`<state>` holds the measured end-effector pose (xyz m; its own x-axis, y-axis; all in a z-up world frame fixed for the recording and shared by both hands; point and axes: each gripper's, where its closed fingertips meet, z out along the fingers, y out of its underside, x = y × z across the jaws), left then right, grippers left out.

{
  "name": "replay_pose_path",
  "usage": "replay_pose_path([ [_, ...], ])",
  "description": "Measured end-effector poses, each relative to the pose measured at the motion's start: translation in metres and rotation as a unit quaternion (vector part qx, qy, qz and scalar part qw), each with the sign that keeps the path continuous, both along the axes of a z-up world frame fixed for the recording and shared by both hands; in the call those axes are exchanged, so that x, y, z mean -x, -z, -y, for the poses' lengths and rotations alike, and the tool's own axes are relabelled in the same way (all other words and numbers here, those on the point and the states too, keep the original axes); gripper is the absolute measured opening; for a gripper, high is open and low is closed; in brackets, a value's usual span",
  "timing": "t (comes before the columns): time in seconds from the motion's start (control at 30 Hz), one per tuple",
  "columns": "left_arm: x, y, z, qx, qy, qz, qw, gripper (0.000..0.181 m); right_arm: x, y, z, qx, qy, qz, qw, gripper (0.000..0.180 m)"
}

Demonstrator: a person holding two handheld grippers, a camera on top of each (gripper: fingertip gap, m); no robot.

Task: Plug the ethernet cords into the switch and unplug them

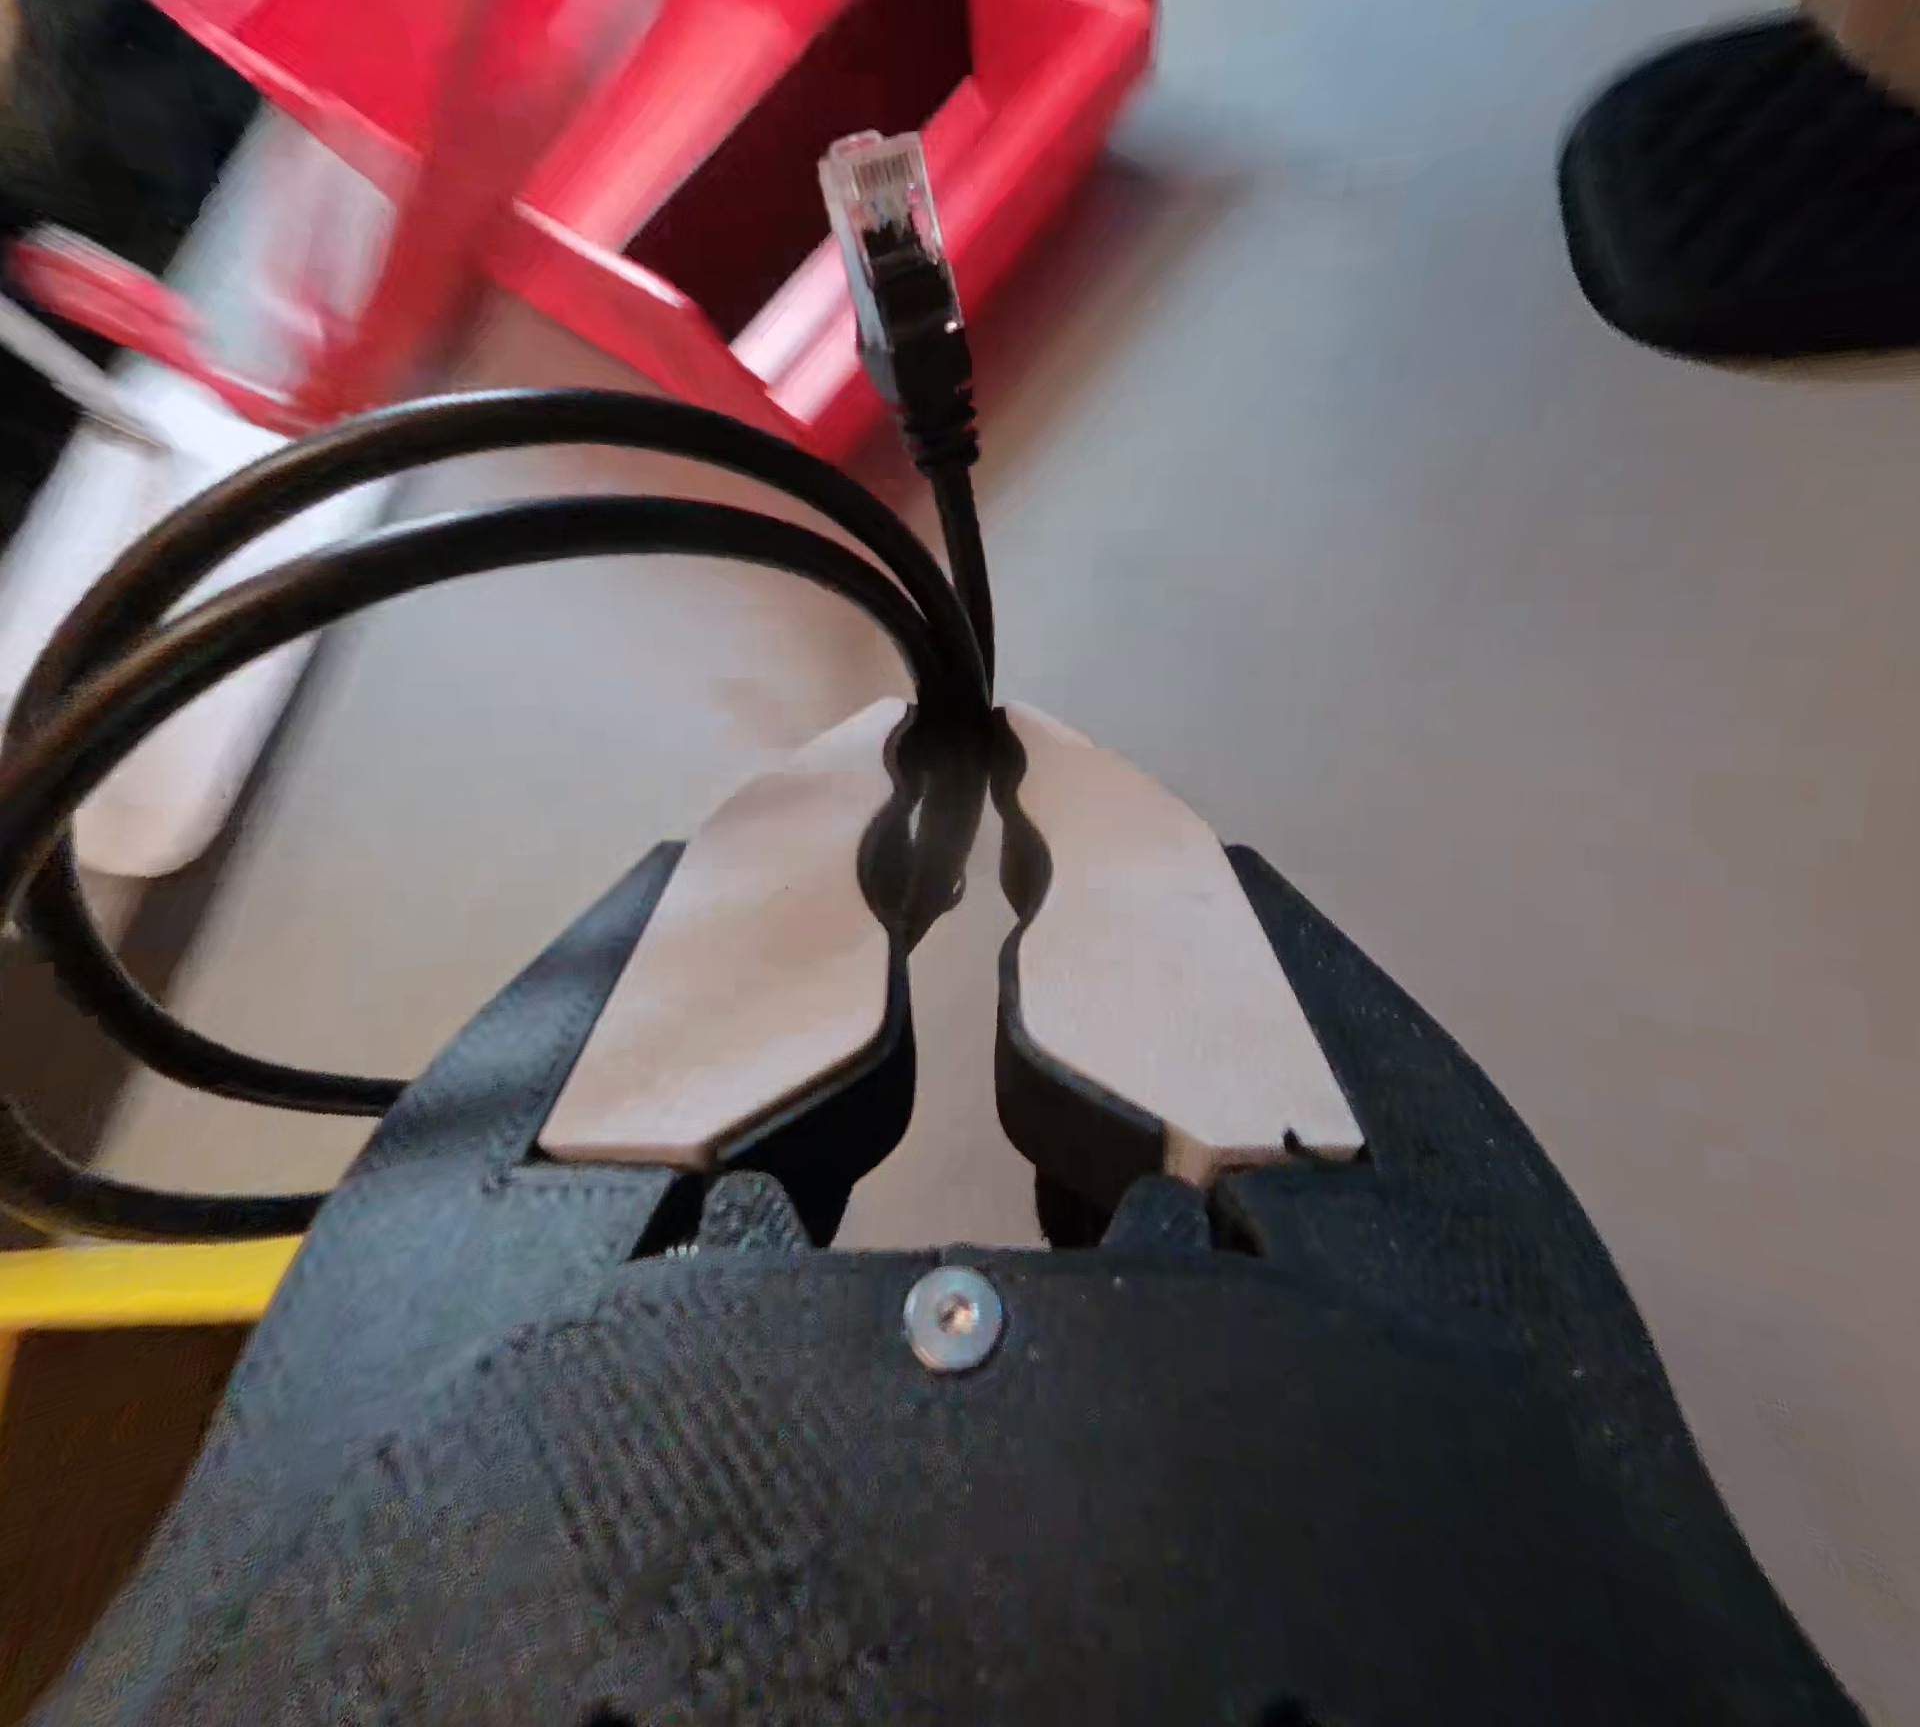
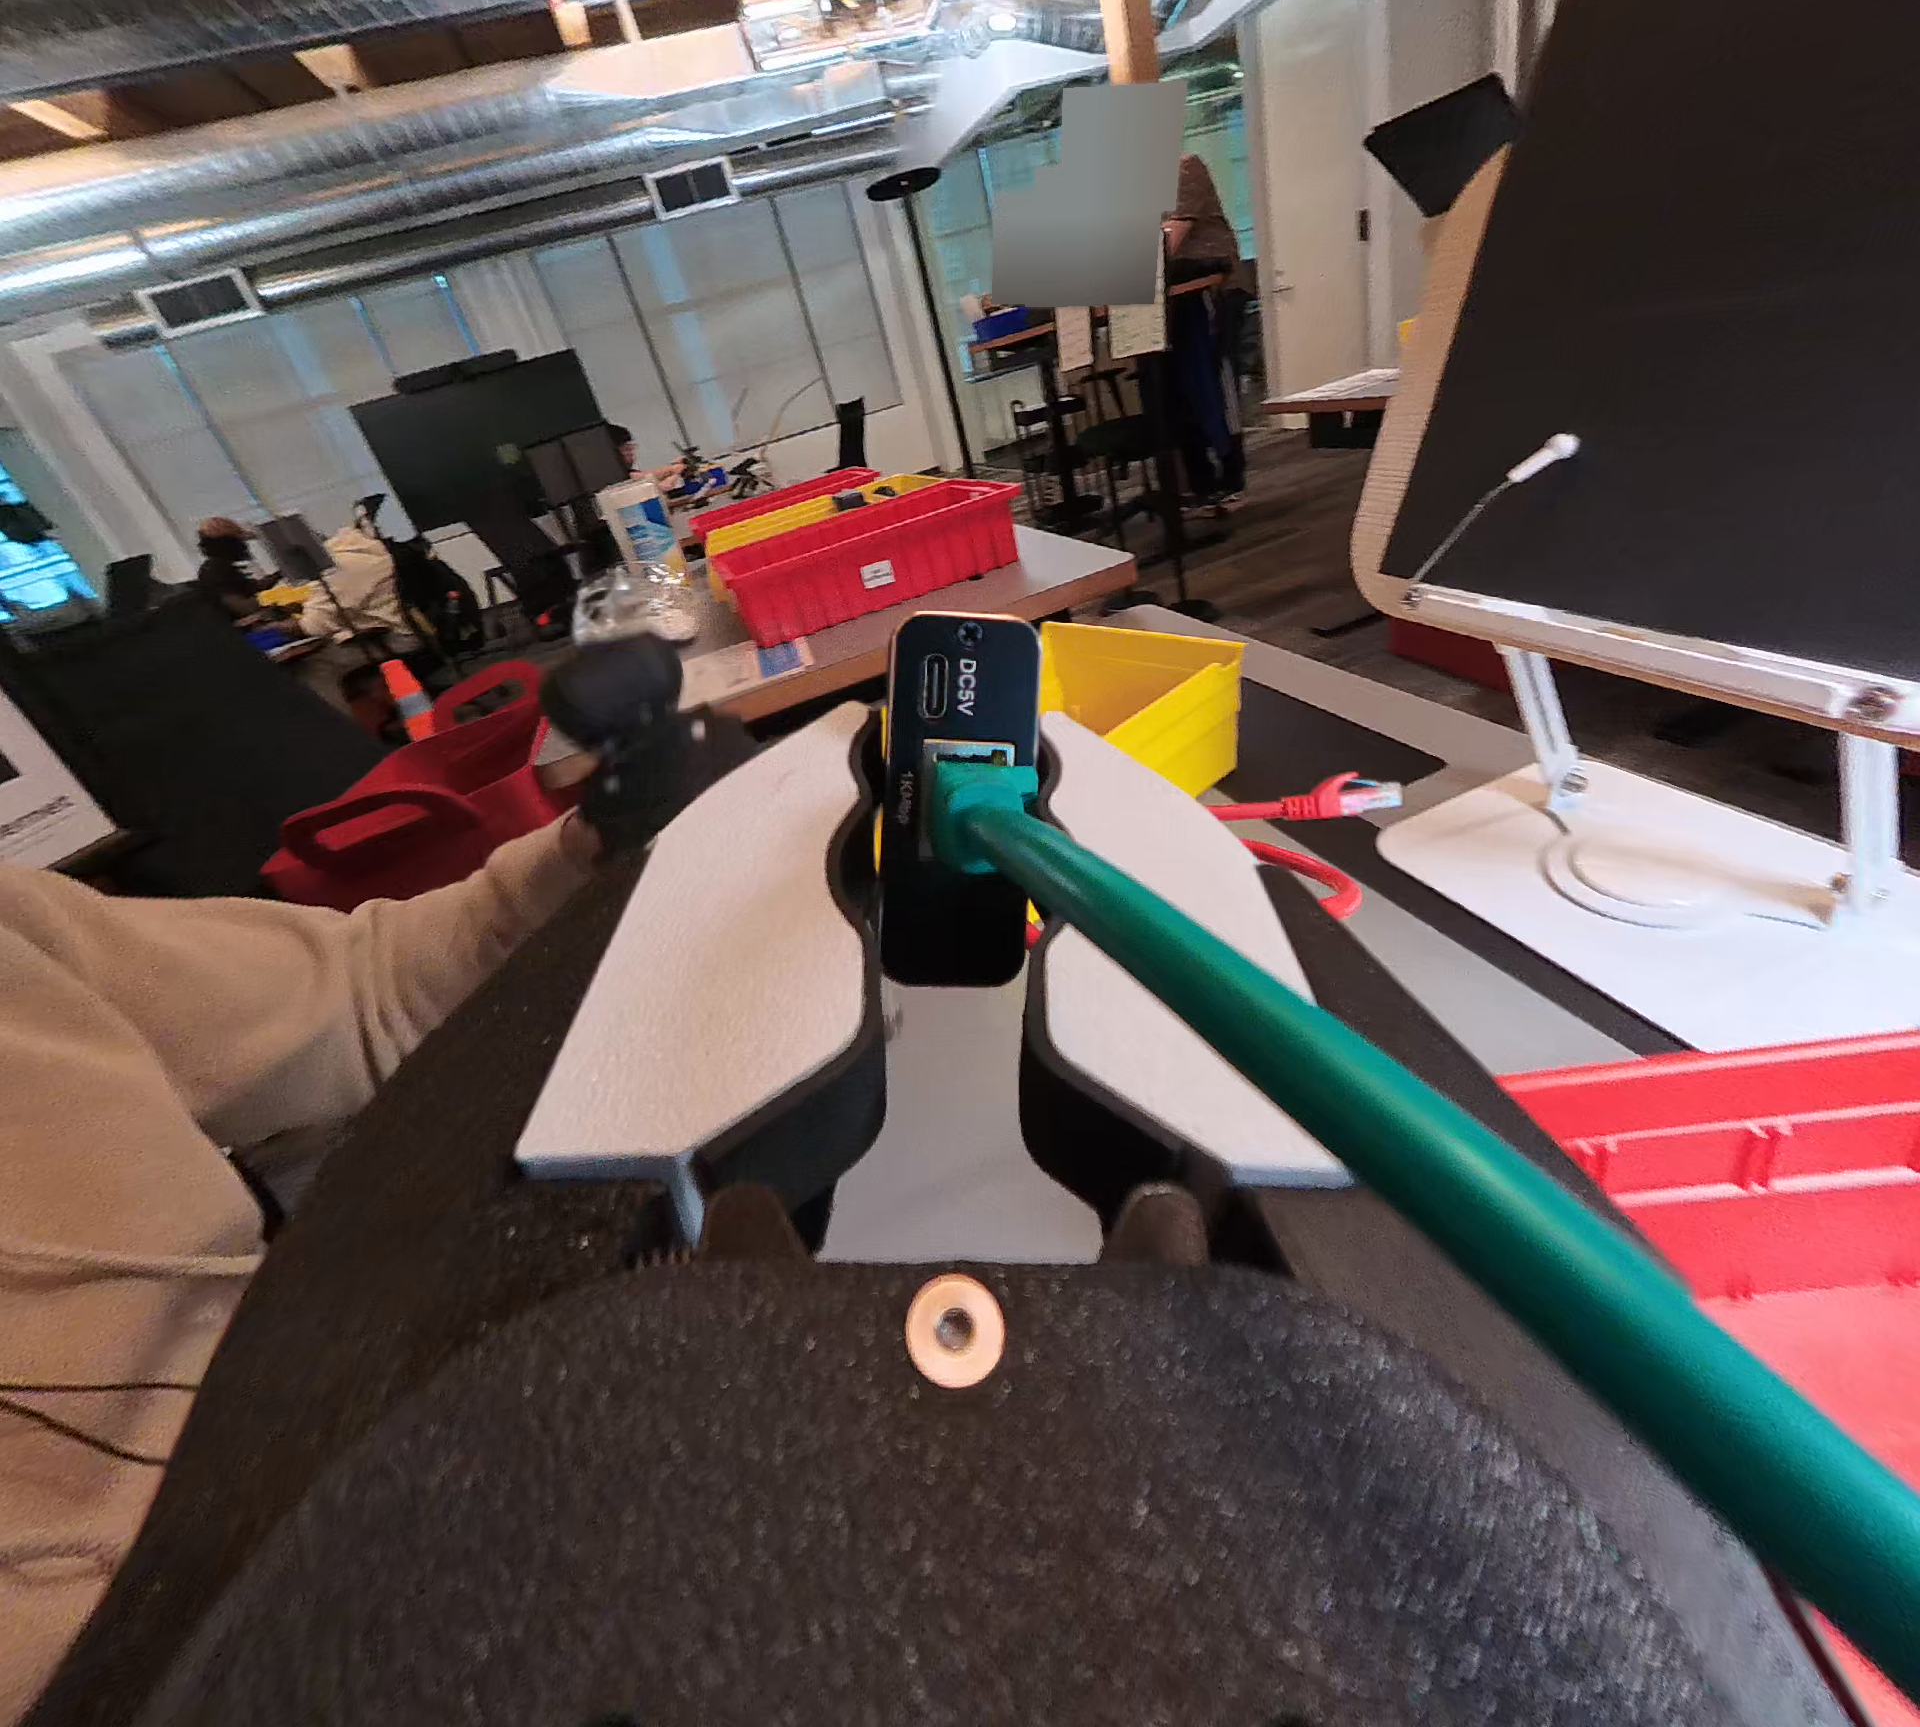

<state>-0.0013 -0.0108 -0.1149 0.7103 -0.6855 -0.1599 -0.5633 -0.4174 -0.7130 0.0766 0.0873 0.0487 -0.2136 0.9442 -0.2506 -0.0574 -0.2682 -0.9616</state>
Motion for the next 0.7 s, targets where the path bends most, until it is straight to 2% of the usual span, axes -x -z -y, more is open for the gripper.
replay_pose_path([
  [0.03, -0.009, 0.022, 0.004, 0.054, 0.005, -0.01, 0.998, 0.012, -0.001, 0.001, -0.004, 0.001, 0.009, 0.003, 1.0, 0.024],
  [0.17, -0.022, 0.088, 0.022, 0.202, 0.011, -0.04, 0.979, 0.011, -0.005, 0.001, -0.013, 0.006, 0.027, 0.006, 1.0, 0.025],
  [0.27, -0.02, 0.108, 0.035, 0.257, 0.024, -0.054, 0.965, 0.012, -0.006, 0.001, -0.017, 0.007, 0.03, 0.005, 1.0, 0.025],
  [0.33, -0.023, 0.102, 0.034, 0.246, 0.033, -0.038, 0.968, 0.016, -0.006, 0.002, -0.019, 0.01, 0.032, 0.006, 0.999, 0.025],
  [0.53, -0.045, 0.055, 0.029, 0.174, 0.073, 0.054, 0.98, 0.019, -0.006, 0.005, -0.026, 0.017, 0.039, 0.009, 0.999, 0.025],
  [0.7, -0.069, 0.08, 0.028, 0.199, 0.091, 0.062, 0.974, 0.019, -0.005, 0.007, -0.026, 0.022, 0.037, 0.011, 0.999, 0.025],
])
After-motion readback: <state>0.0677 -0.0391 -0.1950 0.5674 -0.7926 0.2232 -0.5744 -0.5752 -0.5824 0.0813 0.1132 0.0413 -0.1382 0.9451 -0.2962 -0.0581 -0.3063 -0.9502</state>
